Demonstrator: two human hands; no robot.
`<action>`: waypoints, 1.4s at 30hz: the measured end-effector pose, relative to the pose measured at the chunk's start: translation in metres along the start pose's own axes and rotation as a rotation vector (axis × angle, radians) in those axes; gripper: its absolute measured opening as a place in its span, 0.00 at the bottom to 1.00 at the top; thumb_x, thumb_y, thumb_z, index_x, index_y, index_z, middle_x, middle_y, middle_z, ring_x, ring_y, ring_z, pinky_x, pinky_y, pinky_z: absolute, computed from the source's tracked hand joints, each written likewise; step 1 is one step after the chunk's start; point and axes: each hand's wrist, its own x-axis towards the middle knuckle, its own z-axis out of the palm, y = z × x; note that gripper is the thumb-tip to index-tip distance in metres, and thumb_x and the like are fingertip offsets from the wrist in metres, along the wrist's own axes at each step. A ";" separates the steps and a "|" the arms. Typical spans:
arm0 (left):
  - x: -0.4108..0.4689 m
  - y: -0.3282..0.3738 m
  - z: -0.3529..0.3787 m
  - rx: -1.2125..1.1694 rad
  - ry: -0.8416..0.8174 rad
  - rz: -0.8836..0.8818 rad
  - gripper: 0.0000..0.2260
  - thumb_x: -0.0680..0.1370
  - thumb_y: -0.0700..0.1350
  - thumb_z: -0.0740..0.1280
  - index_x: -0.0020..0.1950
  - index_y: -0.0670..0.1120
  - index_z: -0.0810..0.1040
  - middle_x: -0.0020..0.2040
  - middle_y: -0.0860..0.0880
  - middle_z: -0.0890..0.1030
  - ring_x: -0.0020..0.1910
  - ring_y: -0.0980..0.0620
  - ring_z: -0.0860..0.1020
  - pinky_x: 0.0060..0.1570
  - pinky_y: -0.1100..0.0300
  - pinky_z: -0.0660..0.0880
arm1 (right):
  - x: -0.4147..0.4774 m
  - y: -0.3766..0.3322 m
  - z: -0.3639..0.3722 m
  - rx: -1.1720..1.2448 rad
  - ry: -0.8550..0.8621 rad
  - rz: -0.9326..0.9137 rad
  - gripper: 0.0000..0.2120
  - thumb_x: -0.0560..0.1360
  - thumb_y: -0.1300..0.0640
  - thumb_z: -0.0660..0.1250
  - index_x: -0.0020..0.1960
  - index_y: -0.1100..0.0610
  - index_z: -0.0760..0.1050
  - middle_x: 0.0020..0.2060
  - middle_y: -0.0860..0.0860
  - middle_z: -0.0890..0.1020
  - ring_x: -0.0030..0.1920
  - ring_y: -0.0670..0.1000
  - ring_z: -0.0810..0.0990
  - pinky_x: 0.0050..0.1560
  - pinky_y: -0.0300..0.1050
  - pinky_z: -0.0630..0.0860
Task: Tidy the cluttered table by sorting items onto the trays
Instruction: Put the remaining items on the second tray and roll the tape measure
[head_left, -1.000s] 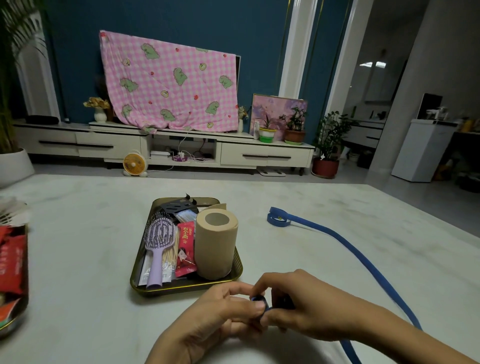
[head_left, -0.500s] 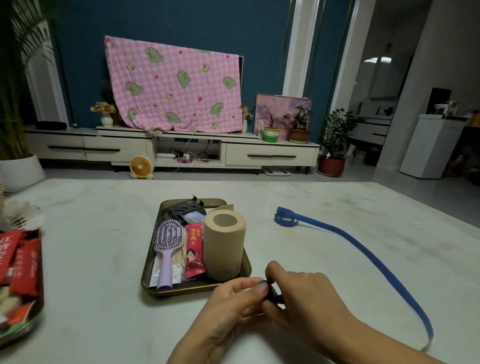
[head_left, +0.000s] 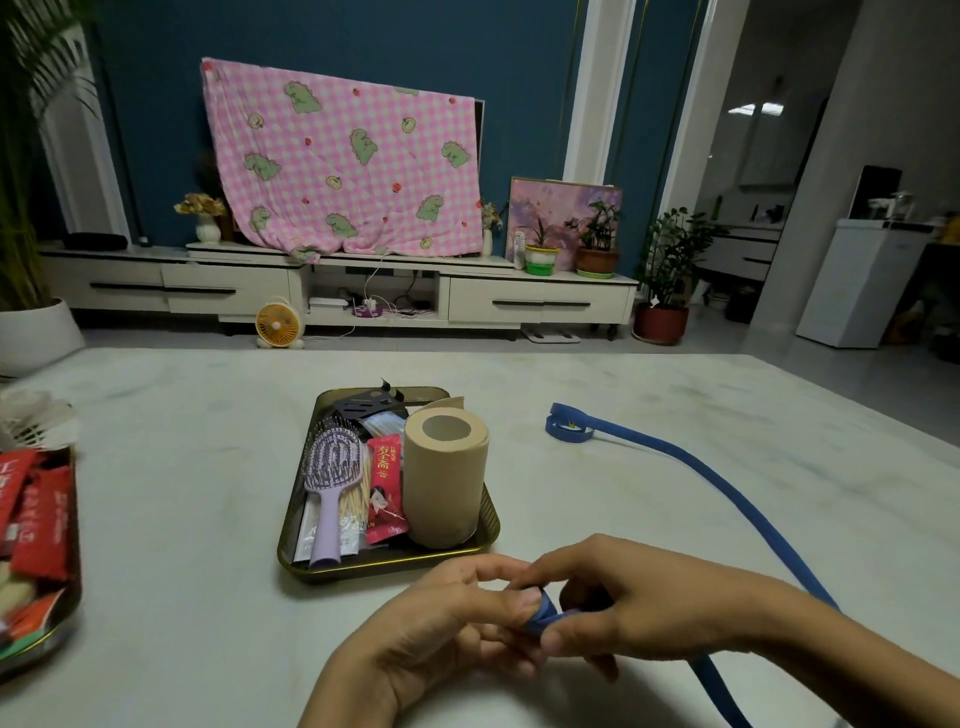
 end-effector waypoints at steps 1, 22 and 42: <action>0.000 0.000 0.000 0.010 -0.014 -0.001 0.25 0.64 0.40 0.75 0.59 0.36 0.74 0.40 0.38 0.81 0.34 0.45 0.80 0.33 0.57 0.78 | -0.002 0.000 -0.001 0.015 -0.014 0.004 0.16 0.75 0.49 0.66 0.63 0.43 0.72 0.33 0.39 0.80 0.33 0.39 0.75 0.35 0.26 0.69; 0.010 -0.010 0.011 -0.161 0.200 0.155 0.22 0.62 0.46 0.74 0.53 0.38 0.79 0.45 0.39 0.83 0.40 0.49 0.82 0.39 0.59 0.78 | 0.017 0.015 0.037 -0.524 0.663 -0.013 0.10 0.75 0.43 0.59 0.51 0.47 0.64 0.40 0.43 0.78 0.40 0.48 0.76 0.41 0.37 0.70; 0.005 -0.001 0.007 -0.019 0.001 0.035 0.13 0.64 0.42 0.73 0.45 0.37 0.81 0.36 0.41 0.80 0.32 0.51 0.80 0.34 0.61 0.78 | -0.004 0.001 -0.003 -0.140 0.172 -0.003 0.09 0.73 0.50 0.69 0.51 0.43 0.75 0.27 0.41 0.78 0.31 0.39 0.77 0.33 0.28 0.69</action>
